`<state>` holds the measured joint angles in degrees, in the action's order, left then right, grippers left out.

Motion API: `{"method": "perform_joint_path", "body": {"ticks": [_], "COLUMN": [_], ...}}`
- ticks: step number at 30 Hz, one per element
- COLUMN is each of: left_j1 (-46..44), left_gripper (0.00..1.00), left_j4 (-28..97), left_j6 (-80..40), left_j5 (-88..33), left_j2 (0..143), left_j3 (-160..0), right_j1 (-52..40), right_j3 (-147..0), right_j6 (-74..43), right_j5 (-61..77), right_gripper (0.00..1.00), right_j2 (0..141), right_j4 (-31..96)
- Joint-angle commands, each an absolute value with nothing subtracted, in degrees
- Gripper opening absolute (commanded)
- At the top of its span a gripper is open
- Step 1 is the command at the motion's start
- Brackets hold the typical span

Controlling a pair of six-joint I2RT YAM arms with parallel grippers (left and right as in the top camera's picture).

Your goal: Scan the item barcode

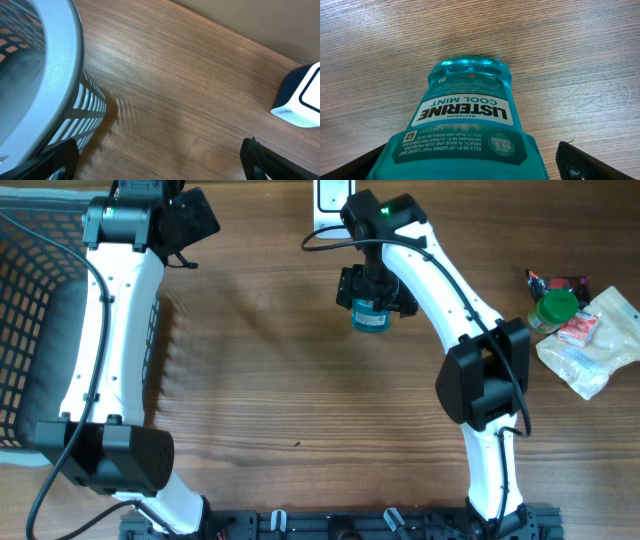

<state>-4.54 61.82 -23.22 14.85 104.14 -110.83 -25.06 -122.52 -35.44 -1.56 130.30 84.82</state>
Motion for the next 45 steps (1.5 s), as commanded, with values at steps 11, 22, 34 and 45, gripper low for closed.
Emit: {"method": "perform_joint_path", "body": {"ticks": [11, 22, 34, 45], "left_j1": [-4.38, -4.38, -4.38, -4.34], "left_gripper": [1.0, 1.0, 1.0, 1.0], "left_j4": [61.71, 61.93, 61.93, 61.98], "left_j6": [-22.98, -22.98, -22.96, -22.98], "left_j5": [14.33, 14.33, 14.35, 14.35], "left_j2": [103.5, 103.5, 103.5, 103.5], "left_j3": [-110.56, -110.56, -110.56, -110.56], "right_j1": [-25.1, -25.17, -25.28, -25.26], "right_j3": [-131.68, -127.74, -127.74, -127.74], "right_j6": [-34.7, -35.14, -35.11, -34.92], "right_j5": [-2.96, -2.92, -1.13, -1.02], "right_gripper": [1.0, 1.0, 0.99, 0.77], "right_j2": [131.81, 131.85, 134.69, 134.82], "right_j4": [87.72, 87.42, 87.5, 87.9]}}
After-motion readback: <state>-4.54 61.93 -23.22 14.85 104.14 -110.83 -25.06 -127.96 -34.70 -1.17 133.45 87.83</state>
